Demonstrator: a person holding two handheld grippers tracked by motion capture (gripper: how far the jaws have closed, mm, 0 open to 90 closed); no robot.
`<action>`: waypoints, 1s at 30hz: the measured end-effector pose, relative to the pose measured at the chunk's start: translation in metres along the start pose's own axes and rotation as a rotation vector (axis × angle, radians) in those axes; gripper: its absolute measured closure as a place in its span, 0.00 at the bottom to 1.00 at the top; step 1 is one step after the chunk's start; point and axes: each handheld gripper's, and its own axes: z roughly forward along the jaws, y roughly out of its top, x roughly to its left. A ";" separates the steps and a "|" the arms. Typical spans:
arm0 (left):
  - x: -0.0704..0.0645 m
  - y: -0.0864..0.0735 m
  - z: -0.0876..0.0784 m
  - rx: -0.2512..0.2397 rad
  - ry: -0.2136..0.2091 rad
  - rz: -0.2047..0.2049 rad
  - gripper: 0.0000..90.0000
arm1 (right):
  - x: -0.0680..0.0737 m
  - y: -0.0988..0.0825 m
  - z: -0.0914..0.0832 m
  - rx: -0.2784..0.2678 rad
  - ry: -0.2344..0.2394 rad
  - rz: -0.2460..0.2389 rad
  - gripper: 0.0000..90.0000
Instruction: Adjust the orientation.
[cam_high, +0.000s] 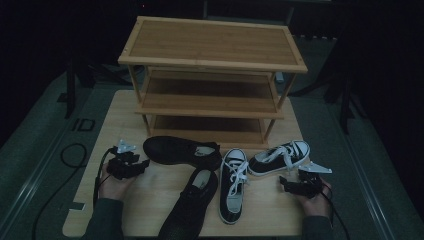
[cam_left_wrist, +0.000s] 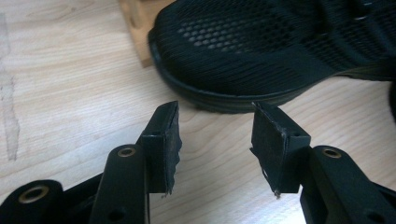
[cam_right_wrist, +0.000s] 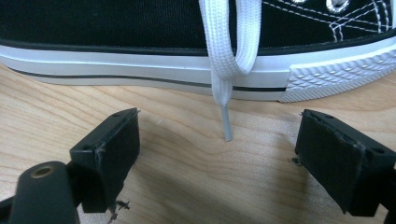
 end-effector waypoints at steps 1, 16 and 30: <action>-0.001 0.001 -0.001 -0.001 -0.005 0.006 0.58 | 0.000 0.000 0.000 0.000 0.000 0.000 0.15; -0.021 0.013 -0.015 -0.027 -0.042 0.058 0.57 | 0.000 0.000 0.000 0.000 0.001 -0.001 0.15; -0.046 0.024 -0.022 -0.028 -0.095 0.106 0.54 | 0.000 0.000 0.000 0.000 0.001 -0.001 0.15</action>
